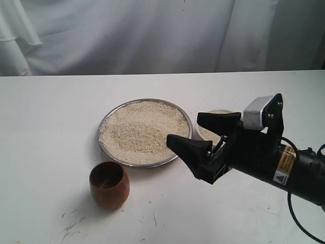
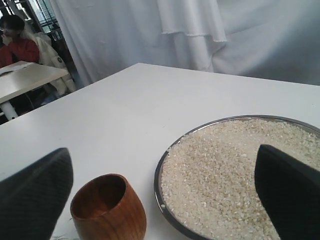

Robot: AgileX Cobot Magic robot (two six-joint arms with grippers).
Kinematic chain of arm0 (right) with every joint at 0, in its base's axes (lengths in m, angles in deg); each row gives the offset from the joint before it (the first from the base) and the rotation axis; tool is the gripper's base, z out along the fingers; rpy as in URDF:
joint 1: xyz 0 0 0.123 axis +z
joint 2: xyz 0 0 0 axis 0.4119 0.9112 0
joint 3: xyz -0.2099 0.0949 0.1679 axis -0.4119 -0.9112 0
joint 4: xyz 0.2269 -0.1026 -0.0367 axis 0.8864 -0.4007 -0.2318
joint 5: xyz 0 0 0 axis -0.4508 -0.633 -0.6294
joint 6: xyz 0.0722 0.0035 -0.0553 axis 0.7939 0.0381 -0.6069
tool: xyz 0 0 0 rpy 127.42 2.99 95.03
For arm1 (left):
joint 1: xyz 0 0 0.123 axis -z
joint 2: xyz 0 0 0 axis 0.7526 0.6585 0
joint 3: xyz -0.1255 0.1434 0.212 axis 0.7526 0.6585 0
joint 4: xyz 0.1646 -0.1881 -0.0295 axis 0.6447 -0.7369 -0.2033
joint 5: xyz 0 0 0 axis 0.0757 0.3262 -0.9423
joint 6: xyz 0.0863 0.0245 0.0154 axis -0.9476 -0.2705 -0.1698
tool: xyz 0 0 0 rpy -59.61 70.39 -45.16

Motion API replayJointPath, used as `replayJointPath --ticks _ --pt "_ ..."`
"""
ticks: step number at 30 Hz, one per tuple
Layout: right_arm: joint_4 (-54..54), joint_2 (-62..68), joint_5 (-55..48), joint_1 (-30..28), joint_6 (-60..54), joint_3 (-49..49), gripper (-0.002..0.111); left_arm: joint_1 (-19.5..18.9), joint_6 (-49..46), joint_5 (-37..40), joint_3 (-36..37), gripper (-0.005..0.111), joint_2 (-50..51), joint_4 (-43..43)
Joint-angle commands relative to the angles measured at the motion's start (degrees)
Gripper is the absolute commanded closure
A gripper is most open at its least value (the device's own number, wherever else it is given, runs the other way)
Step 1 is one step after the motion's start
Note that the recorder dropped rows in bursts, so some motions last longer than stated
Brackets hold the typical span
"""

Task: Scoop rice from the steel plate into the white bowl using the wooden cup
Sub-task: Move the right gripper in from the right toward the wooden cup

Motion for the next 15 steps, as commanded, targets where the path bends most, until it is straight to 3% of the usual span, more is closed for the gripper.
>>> replayJointPath --ticks 1,15 --pt "0.1 0.0 -0.3 0.5 -1.3 0.1 0.019 0.1 0.2 -0.4 0.3 0.107 -0.3 0.0" --pt "0.5 0.4 -8.0 0.5 -8.5 7.2 0.019 0.1 0.2 -0.4 0.3 0.107 -0.3 0.0"
